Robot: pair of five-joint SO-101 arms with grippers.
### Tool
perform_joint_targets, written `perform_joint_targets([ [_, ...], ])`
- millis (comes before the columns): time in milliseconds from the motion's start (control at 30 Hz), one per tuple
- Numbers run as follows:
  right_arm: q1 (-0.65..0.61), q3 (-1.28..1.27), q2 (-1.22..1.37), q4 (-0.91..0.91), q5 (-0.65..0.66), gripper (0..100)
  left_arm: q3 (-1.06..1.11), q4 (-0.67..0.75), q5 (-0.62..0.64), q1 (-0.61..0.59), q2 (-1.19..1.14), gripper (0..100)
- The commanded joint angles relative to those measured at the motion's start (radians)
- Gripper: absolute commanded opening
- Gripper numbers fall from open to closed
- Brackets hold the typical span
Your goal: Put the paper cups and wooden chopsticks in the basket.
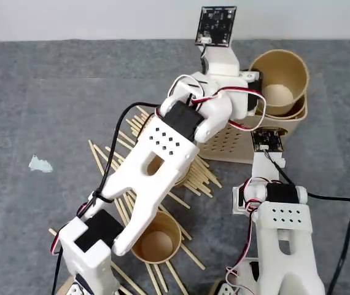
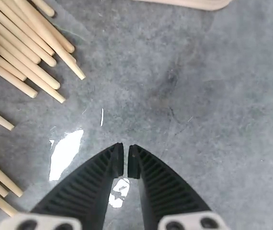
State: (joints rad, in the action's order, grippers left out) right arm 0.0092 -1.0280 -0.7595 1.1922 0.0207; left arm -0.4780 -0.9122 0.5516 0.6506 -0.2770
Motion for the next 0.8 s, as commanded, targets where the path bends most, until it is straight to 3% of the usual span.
perform_joint_targets([
  [0,0.007,0.005,-0.033,0.001,-0.006,4.2,-0.045,-0.041,0.009,0.028,0.015,17],
  [100,0.007,0.005,-0.033,0.001,-0.006,4.2,-0.048,-0.074,0.015,0.035,0.015,34],
  [167,0.007,0.005,-0.033,0.001,-0.006,4.2,-0.067,-0.097,0.025,0.035,0.017,38],
  [500,0.007,0.005,-0.033,-0.001,-0.008,4.2,-0.521,-0.508,0.031,0.02,0.017,38],
  [700,0.007,0.006,-0.033,-0.005,-0.008,4.2,-0.799,-0.807,0.029,-0.086,0.015,38],
  [767,0.007,0.011,-0.033,-0.005,-0.008,4.3,-0.86,-0.847,0.025,-0.143,0.015,33],
])
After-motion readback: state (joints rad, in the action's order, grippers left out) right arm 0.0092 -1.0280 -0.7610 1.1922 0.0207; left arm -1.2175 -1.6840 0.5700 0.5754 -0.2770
